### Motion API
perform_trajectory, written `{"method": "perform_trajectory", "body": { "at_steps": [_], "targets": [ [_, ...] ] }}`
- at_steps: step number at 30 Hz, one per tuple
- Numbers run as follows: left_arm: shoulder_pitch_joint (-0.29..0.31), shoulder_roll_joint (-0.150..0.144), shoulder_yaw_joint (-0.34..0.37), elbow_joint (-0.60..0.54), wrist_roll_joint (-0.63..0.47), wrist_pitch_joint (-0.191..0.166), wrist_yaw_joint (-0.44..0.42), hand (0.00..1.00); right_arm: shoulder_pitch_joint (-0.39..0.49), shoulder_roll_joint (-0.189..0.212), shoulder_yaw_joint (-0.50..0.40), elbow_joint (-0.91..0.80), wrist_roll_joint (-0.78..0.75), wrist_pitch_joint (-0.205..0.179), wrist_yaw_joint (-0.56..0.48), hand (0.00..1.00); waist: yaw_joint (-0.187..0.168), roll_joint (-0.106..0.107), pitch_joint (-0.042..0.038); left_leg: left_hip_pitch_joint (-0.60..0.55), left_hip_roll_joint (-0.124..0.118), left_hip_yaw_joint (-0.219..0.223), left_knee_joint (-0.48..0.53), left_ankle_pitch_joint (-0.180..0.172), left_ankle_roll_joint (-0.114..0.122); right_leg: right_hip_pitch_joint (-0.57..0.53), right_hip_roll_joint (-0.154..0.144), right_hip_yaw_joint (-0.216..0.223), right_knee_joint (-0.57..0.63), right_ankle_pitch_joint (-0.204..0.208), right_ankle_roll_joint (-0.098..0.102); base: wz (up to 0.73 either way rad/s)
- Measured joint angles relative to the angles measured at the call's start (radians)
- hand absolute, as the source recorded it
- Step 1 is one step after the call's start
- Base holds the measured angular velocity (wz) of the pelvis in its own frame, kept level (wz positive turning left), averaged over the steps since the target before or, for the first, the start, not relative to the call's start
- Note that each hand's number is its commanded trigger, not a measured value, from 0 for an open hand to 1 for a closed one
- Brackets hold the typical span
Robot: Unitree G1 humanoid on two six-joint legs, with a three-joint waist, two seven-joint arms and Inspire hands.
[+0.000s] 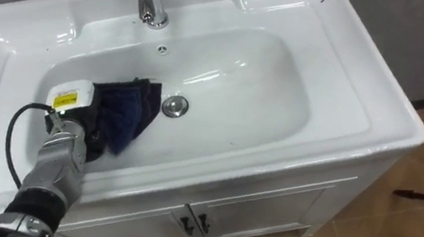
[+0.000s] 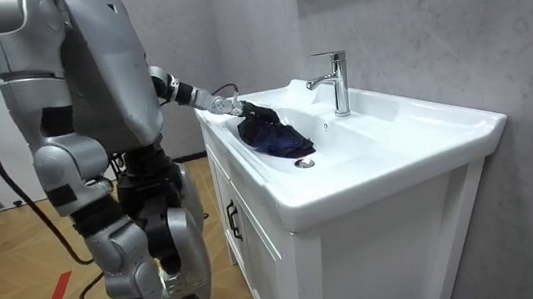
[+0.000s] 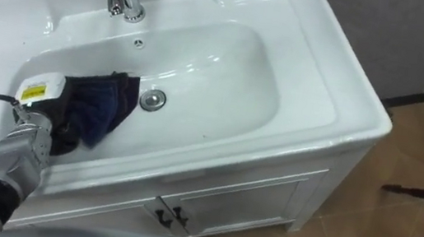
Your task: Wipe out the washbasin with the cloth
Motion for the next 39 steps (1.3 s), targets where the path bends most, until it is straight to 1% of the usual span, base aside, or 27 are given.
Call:
{"method": "perform_trajectory", "body": {
  "at_steps": [1,3,5,7,8,9,10,11,12,13,14,16,18,20,22,23,24,25,27,29,31,34,38,39],
  "targets": [
    [-0.004,0.001,0.010,0.000,-0.022,-0.009,0.001,1.00,0.000,0.003,0.000,0.000,0.007,-0.004,0.002,0.00,0.000,-0.003,0.0004,-0.002,0.000,-0.003,0.001,0.000,-0.001,0.000,0.000,-0.003,-0.002,0.000,0.000,0.21],
    [-0.011,0.001,0.046,-0.016,-0.084,-0.039,0.003,1.00,0.001,0.015,0.000,0.002,0.029,-0.020,0.005,0.00,0.002,-0.013,0.0022,-0.009,-0.001,-0.022,0.002,-0.002,-0.003,0.000,0.001,-0.015,-0.009,0.001,0.001,0.22],
    [-0.012,0.001,0.061,-0.031,-0.138,-0.045,0.002,1.00,0.002,0.020,0.002,0.002,0.050,-0.033,0.005,0.00,0.004,-0.015,0.0044,-0.017,-0.001,-0.025,0.003,-0.003,-0.006,-0.001,0.001,-0.022,-0.010,0.000,0.001,0.15],
    [-0.008,0.001,0.075,-0.051,-0.187,-0.050,0.002,1.00,0.002,0.026,0.021,0.001,0.106,-0.046,0.004,0.00,0.005,-0.017,0.0072,-0.028,-0.001,-0.031,0.007,-0.004,-0.006,-0.007,0.000,-0.030,-0.009,0.001,0.002,0.12],
    [-0.008,0.001,0.080,-0.065,-0.205,-0.054,0.003,1.00,-0.001,0.032,0.030,0.006,0.145,-0.060,0.010,0.00,0.005,-0.019,0.0086,-0.044,-0.001,-0.040,0.015,-0.004,-0.007,-0.016,0.000,-0.037,-0.007,0.002,0.001,0.20],
    [-0.007,0.001,0.080,-0.093,-0.216,-0.052,0.003,1.00,-0.001,0.038,0.042,0.011,0.175,-0.070,0.020,0.00,0.006,-0.021,0.0128,-0.054,-0.001,-0.057,0.015,-0.004,-0.007,-0.020,0.000,-0.047,-0.008,0.003,0.001,0.26],
    [-0.007,0.002,0.081,-0.131,-0.232,-0.047,0.003,1.00,-0.001,0.043,0.051,0.012,0.201,-0.076,0.029,0.00,0.009,-0.021,0.0212,-0.059,-0.001,-0.063,0.015,-0.004,-0.007,-0.021,0.000,-0.054,-0.009,0.003,0.001,0.23],
    [-0.007,0.002,0.083,-0.148,-0.232,-0.045,0.004,1.00,-0.001,0.044,0.057,0.014,0.208,-0.079,0.031,0.00,0.011,-0.023,0.0238,-0.064,-0.001,-0.063,0.015,-0.004,-0.007,-0.024,0.000,-0.056,-0.010,0.003,0.001,0.17],
    [-0.007,0.002,0.087,-0.186,-0.236,-0.045,0.008,1.00,-0.002,0.046,0.063,0.017,0.214,-0.085,0.034,0.00,0.020,-0.022,0.0243,-0.078,-0.001,-0.066,0.017,-0.004,-0.008,-0.036,0.000,-0.063,-0.010,0.003,0.001,0.19],
    [-0.007,0.001,0.088,-0.228,-0.236,-0.045,0.024,1.00,0.002,0.047,0.074,0.017,0.224,-0.094,0.034,0.00,0.027,-0.025,0.0263,-0.092,-0.003,-0.079,0.017,-0.004,-0.008,-0.044,-0.001,-0.072,-0.010,0.003,0.001,0.19],
    [-0.007,0.001,0.088,-0.247,-0.237,-0.046,0.034,1.00,0.003,0.048,0.080,0.019,0.230,-0.097,0.034,0.00,0.031,-0.027,0.0272,-0.097,-0.003,-0.079,0.017,-0.004,-0.008,-0.047,-0.001,-0.074,-0.010,0.003,0.001,0.16],
    [-0.007,0.001,0.094,-0.281,-0.253,-0.050,0.065,1.00,0.001,0.048,0.096,0.022,0.235,-0.105,0.036,0.00,0.038,-0.028,0.0262,-0.107,-0.004,-0.081,0.016,-0.006,-0.010,-0.052,-0.002,-0.078,-0.008,0.003,0.001,0.07],
    [-0.007,0.000,0.101,-0.321,-0.260,-0.051,0.098,1.00,0.003,0.050,0.127,0.022,0.236,-0.126,0.038,0.00,0.028,-0.024,0.0246,-0.114,-0.008,-0.108,0.016,-0.007,-0.012,-0.045,-0.006,-0.104,-0.007,0.004,0.003,0.27],
    [-0.004,0.000,0.102,-0.379,-0.261,-0.059,0.124,1.00,0.014,0.050,0.144,0.022,0.237,-0.136,0.047,0.00,0.036,-0.025,0.0252,-0.112,-0.010,-0.114,0.015,-0.007,-0.012,-0.040,-0.007,-0.105,-0.008,0.004,0.003,0.21],
    [0.001,0.000,0.130,-0.457,-0.258,-0.083,0.181,1.00,0.022,0.049,0.149,0.021,0.238,-0.147,0.052,0.00,0.051,-0.026,0.0256,-0.106,-0.013,-0.117,0.014,-0.007,-0.012,-0.034,-0.009,-0.103,-0.009,0.004,0.003,0.00],
    [0.001,0.000,0.139,-0.474,-0.258,-0.090,0.199,1.00,0.022,0.048,0.149,0.023,0.239,-0.154,0.056,0.00,0.054,-0.026,0.0256,-0.105,-0.013,-0.118,0.014,-0.007,-0.012,-0.034,-0.009,-0.103,-0.009,0.004,0.003,0.00],
    [0.002,0.000,0.159,-0.501,-0.260,-0.107,0.235,1.00,0.022,0.048,0.150,0.023,0.239,-0.159,0.061,0.00,0.058,-0.027,0.0259,-0.103,-0.015,-0.120,0.014,-0.007,-0.012,-0.031,-0.011,-0.104,-0.010,0.004,0.003,0.00],
    [0.003,0.000,0.172,-0.528,-0.260,-0.116,0.270,1.00,0.023,0.048,0.155,0.027,0.239,-0.164,0.070,0.00,0.059,-0.027,0.0258,-0.103,-0.017,-0.130,0.013,-0.007,-0.012,-0.029,-0.012,-0.107,-0.010,0.004,0.003,0.07],
    [0.005,0.000,0.180,-0.557,-0.260,-0.129,0.315,1.00,0.026,0.049,0.156,0.033,0.240,-0.164,0.082,0.00,0.059,-0.028,0.0256,-0.102,-0.019,-0.135,0.011,-0.007,-0.012,-0.024,-0.014,-0.117,-0.010,0.004,0.003,0.15],
    [0.007,0.000,0.184,-0.560,-0.258,-0.138,0.347,1.00,0.033,0.049,0.156,0.038,0.242,-0.164,0.092,0.00,0.062,-0.028,0.0255,-0.095,-0.022,-0.135,0.009,-0.007,-0.012,-0.016,-0.016,-0.124,-0.010,0.004,0.003,0.10],
    [0.023,0.000,0.194,-0.560,-0.258,-0.140,0.369,1.00,0.034,0.049,0.156,0.047,0.243,-0.163,0.104,0.00,0.067,-0.028,0.0244,-0.086,-0.023,-0.135,0.005,-0.007,-0.012,-0.013,-0.016,-0.126,-0.011,0.005,0.005,-0.02],
    [0.054,0.000,0.201,-0.560,-0.259,-0.141,0.412,1.00,0.033,0.049,0.156,0.053,0.250,-0.163,0.114,0.00,0.073,-0.028,0.0237,-0.087,-0.024,-0.135,-0.001,-0.007,-0.012,-0.014,-0.017,-0.127,-0.011,0.006,0.007,0.00],
    [0.101,0.000,0.201,-0.559,-0.259,-0.140,0.438,1.00,0.039,0.049,0.156,0.061,0.258,-0.159,0.114,0.00,0.083,-0.028,0.0235,-0.085,-0.024,-0.136,-0.001,-0.007,-0.012,-0.015,-0.017,-0.128,-0.011,0.007,0.008,-0.01],
    [0.113,0.000,0.201,-0.558,-0.259,-0.140,0.440,1.00,0.040,0.048,0.156,0.062,0.267,-0.153,0.114,0.00,0.086,-0.028,0.0235,-0.085,-0.024,-0.136,0.000,-0.007,-0.012,-0.017,-0.017,-0.129,-0.011,0.007,0.009,0.00]
  ]
}}
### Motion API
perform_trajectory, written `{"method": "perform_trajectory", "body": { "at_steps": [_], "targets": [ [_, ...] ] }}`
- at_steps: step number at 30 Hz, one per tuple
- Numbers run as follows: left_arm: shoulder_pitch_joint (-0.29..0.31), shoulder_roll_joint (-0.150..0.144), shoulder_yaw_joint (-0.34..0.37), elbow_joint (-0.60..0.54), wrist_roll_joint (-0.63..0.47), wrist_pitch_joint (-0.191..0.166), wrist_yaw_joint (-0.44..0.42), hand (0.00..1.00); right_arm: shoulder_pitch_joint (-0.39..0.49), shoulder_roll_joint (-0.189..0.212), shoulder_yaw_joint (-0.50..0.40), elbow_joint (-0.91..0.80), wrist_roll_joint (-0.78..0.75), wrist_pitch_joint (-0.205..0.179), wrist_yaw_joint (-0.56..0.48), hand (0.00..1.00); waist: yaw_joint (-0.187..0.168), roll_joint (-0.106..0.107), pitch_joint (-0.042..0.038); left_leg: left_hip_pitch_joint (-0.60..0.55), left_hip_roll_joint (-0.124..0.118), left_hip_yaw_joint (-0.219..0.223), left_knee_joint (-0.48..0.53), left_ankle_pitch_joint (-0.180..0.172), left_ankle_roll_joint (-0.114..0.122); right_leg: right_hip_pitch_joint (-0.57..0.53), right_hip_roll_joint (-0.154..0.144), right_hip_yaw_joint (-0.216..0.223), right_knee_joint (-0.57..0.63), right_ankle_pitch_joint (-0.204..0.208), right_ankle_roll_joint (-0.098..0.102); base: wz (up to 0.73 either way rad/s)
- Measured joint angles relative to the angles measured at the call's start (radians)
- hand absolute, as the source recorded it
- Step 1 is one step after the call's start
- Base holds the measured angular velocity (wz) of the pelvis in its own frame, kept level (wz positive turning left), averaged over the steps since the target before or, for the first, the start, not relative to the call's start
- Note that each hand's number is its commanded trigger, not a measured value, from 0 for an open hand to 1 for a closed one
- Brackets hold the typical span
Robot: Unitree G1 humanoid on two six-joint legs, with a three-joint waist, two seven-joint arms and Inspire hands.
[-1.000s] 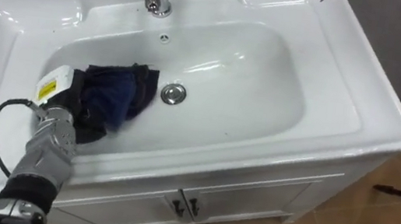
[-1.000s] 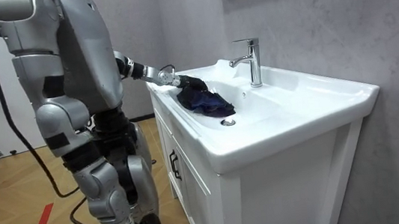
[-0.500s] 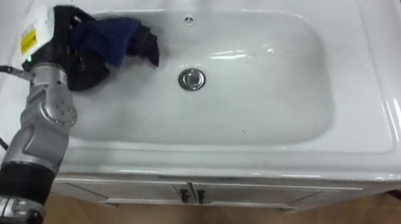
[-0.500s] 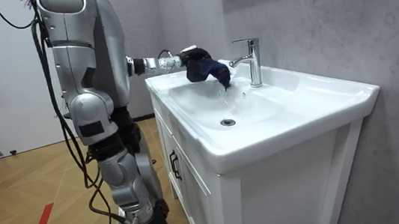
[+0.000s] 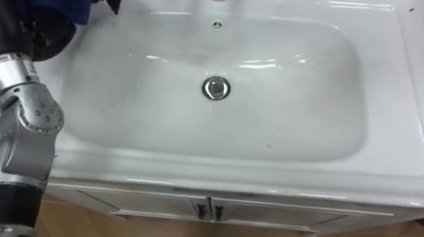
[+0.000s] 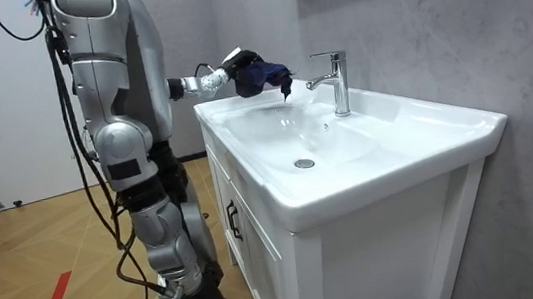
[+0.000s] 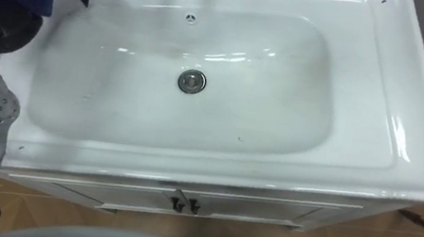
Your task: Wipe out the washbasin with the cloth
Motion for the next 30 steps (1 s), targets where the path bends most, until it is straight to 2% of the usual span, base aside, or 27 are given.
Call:
{"method": "perform_trajectory", "body": {
  "at_steps": [4,7,9,12,16,20,22,24,30],
  "targets": [
    [0.037,-0.001,0.000,0.013,-0.009,0.002,0.007,1.00,-0.002,-0.001,0.000,0.002,0.002,0.001,0.002,0.00,0.004,-0.002,0.0000,-0.004,-0.003,0.000,0.003,0.000,0.000,-0.002,-0.003,0.000,-0.002,-0.007,0.011,0.00],
    [0.048,-0.007,0.000,0.067,-0.009,0.002,0.008,1.00,-0.002,-0.002,0.000,0.000,0.006,0.002,0.011,0.00,0.006,-0.004,-0.0028,-0.007,-0.004,0.000,0.016,0.001,0.000,-0.002,-0.006,0.001,0.000,-0.008,0.013,0.00],
    [0.064,-0.007,0.000,0.105,-0.009,0.003,0.008,1.00,-0.001,0.000,0.000,-0.002,0.011,0.003,0.013,0.00,0.009,-0.008,-0.0100,-0.006,-0.005,-0.001,0.018,0.001,0.000,-0.002,-0.007,0.002,0.001,-0.007,0.014,0.00],
    [0.078,-0.007,0.000,0.138,-0.009,0.002,0.008,1.00,0.001,0.001,0.001,-0.002,0.015,0.010,0.013,0.00,0.022,-0.016,-0.0139,-0.006,-0.008,-0.001,0.019,0.001,0.001,-0.001,-0.009,0.003,0.001,-0.003,0.019,0.00],
    [0.083,-0.008,0.000,0.204,-0.009,0.002,0.022,1.00,-0.001,0.002,0.001,-0.001,0.015,0.011,0.012,0.00,0.029,-0.014,-0.0130,-0.006,-0.015,-0.009,0.021,0.000,0.002,0.004,-0.014,0.001,0.000,-0.001,0.023,0.03],
    [0.084,-0.008,0.000,0.205,-0.009,-0.001,0.033,1.00,-0.001,0.003,0.000,-0.002,0.016,0.011,0.010,0.00,0.029,-0.010,-0.0101,-0.008,-0.015,-0.014,0.021,0.000,0.003,0.004,-0.014,0.000,0.000,0.000,0.024,0.02],
    [0.084,-0.008,0.000,0.205,-0.009,-0.001,0.037,0.69,0.000,0.002,0.000,-0.002,0.024,0.011,0.009,0.00,0.028,-0.008,-0.0095,-0.009,-0.015,-0.016,0.020,0.000,0.003,0.006,-0.014,-0.001,0.000,0.000,0.024,0.00],
    [0.084,-0.008,0.000,0.205,-0.009,-0.002,0.043,0.00,-0.001,0.002,0.001,-0.002,0.033,0.011,0.010,0.00,0.028,-0.008,-0.0088,-0.009,-0.016,-0.017,0.019,0.000,0.003,0.005,-0.014,-0.002,-0.001,0.000,0.024,0.00],
    [0.084,-0.008,0.000,0.209,-0.009,-0.005,0.054,0.00,-0.001,-0.001,0.001,-0.002,0.044,0.010,0.011,0.00,0.028,-0.004,-0.0057,-0.013,-0.016,-0.019,0.017,0.000,0.003,0.005,-0.013,-0.002,-0.010,0.000,0.024,0.00]
  ]
}}
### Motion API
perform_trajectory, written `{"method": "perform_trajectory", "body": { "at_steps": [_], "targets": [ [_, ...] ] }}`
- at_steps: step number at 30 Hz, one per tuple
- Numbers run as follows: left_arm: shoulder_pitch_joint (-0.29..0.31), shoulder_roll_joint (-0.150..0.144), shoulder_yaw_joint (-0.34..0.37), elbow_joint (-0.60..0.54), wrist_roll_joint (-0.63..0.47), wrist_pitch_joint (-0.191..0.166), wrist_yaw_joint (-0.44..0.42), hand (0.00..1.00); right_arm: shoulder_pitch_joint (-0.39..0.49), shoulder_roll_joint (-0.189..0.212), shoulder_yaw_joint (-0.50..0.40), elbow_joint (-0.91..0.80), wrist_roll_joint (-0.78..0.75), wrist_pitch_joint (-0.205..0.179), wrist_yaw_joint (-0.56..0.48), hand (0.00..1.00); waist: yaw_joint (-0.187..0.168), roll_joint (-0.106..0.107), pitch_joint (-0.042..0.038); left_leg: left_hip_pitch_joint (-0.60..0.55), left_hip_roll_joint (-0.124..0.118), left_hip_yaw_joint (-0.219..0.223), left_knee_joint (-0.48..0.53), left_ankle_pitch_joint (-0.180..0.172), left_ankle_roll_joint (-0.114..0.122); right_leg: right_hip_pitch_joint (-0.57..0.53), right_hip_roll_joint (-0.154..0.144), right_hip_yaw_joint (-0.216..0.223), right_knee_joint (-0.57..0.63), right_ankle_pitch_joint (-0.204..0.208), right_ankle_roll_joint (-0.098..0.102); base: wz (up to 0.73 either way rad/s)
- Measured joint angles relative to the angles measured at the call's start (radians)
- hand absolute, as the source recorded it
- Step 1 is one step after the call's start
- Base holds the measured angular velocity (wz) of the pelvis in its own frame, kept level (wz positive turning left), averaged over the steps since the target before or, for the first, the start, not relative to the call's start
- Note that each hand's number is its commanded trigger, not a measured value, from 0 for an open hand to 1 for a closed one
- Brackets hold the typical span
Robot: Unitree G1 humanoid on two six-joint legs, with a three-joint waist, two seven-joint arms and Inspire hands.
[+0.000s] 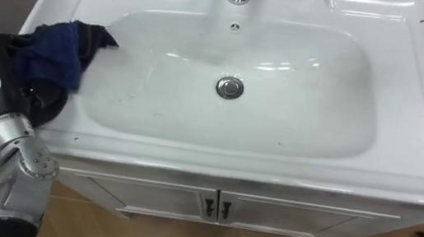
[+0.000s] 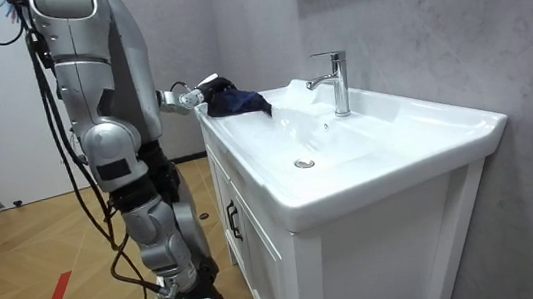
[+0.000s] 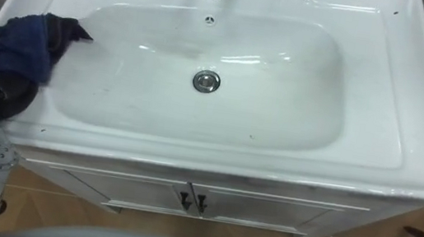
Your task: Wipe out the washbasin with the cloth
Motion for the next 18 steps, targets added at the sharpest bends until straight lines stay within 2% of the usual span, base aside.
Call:
{"method": "perform_trajectory", "body": {
  "at_steps": [10,18],
  "targets": [
    [-0.002,-0.009,0.000,0.000,0.001,-0.019,0.011,0.00,-0.003,0.001,0.002,0.000,-0.007,-0.001,0.002,0.00,-0.007,-0.007,0.0031,-0.007,-0.001,-0.004,0.000,0.000,0.000,-0.001,0.000,-0.008,-0.005,0.000,0.000,0.02],
    [-0.010,-0.009,0.001,-0.085,-0.002,-0.019,0.008,0.00,-0.003,0.002,0.016,-0.003,-0.007,-0.003,0.024,0.00,-0.009,-0.017,0.0012,-0.007,-0.001,-0.005,0.001,0.000,0.000,0.000,0.000,-0.007,-0.004,0.000,0.000,0.00]
  ]
}}
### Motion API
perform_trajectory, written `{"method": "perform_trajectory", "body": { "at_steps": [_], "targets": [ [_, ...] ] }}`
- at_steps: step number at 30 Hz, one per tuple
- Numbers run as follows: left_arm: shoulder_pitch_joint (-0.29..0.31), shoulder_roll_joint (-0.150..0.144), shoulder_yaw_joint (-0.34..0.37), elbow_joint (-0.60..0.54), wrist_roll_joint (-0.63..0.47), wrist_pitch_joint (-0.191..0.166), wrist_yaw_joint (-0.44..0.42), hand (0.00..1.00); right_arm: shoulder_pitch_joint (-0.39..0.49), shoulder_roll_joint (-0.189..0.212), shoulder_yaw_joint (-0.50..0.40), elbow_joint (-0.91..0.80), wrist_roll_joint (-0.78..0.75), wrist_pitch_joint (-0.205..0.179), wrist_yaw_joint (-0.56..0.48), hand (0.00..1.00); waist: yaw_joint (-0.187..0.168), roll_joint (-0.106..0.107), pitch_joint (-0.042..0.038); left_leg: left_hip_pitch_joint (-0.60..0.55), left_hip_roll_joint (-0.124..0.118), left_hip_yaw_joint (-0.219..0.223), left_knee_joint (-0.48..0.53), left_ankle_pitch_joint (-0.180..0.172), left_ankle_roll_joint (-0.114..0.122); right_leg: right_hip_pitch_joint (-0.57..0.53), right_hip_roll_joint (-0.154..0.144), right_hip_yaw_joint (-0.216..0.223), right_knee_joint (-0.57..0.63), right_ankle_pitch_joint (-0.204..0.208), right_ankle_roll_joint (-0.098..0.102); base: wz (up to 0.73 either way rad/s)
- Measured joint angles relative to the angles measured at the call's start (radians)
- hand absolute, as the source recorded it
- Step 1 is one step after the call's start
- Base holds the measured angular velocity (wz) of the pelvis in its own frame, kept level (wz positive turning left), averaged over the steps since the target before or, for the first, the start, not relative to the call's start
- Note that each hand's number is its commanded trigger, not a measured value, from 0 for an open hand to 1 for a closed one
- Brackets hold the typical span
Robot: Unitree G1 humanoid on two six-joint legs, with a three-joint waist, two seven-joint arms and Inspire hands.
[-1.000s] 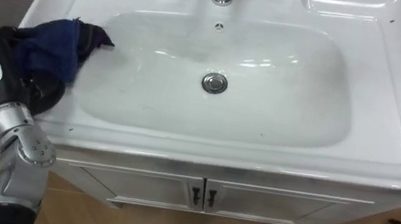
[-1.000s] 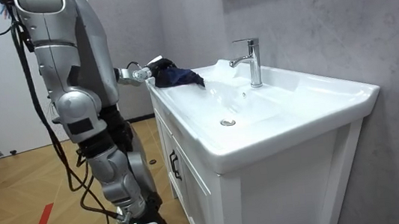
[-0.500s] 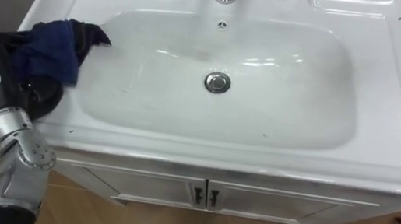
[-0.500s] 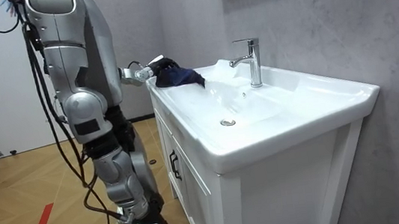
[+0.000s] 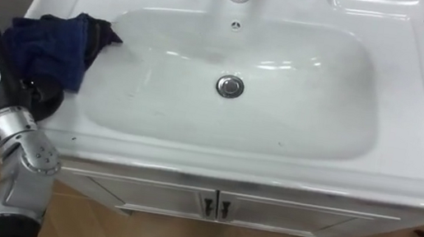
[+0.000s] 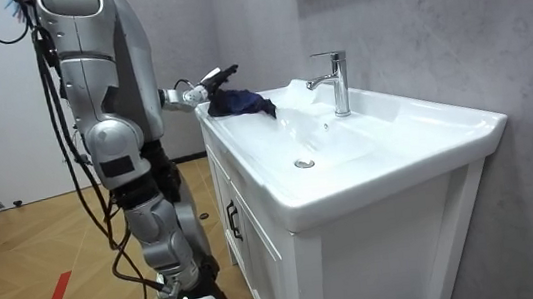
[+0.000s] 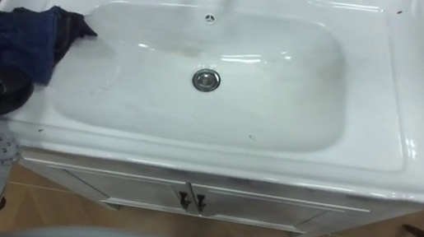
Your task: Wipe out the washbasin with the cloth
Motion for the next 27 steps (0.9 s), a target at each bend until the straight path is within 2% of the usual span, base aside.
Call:
{"method": "perform_trajectory", "body": {
  "at_steps": [8,12,16,23,27],
  "targets": [
    [0.001,0.000,0.000,-0.112,-0.002,-0.002,-0.003,0.00,0.004,0.001,0.013,-0.003,0.003,-0.018,-0.004,0.00,0.000,0.000,0.0020,-0.002,-0.001,-0.002,0.000,0.000,0.000,0.001,0.000,-0.004,-0.002,0.000,0.000,0.00],
    [0.000,0.000,0.001,-0.178,-0.002,-0.025,0.010,0.00,0.005,-0.001,0.013,-0.004,0.002,-0.023,-0.006,0.00,-0.005,0.007,0.0022,-0.004,-0.003,-0.005,0.001,0.000,0.000,0.002,-0.002,-0.014,-0.003,-0.001,0.001,0.04],
    [0.000,0.000,0.003,-0.232,-0.011,-0.029,0.009,0.00,0.003,0.000,0.013,0.003,0.006,-0.031,-0.005,0.00,-0.014,0.011,0.0027,-0.007,-0.004,-0.009,0.000,0.000,0.000,-0.001,-0.002,-0.014,-0.004,-0.001,0.001,0.01],
    [-0.012,0.000,0.050,-0.268,-0.070,-0.041,0.006,0.00,0.004,0.004,0.011,0.003,0.004,-0.033,-0.007,0.00,-0.017,0.009,0.0036,-0.008,-0.004,-0.007,-0.001,0.000,0.000,-0.002,-0.003,-0.014,-0.004,-0.001,0.002,0.00],
    [-0.012,0.000,0.107,-0.268,-0.193,-0.057,0.008,0.00,0.021,0.004,0.005,0.002,0.007,-0.039,-0.019,0.00,-0.003,0.010,0.0030,-0.009,-0.004,-0.006,-0.001,0.000,0.000,-0.005,-0.002,-0.007,-0.005,-0.001,0.002,-0.03]
  ]
}}
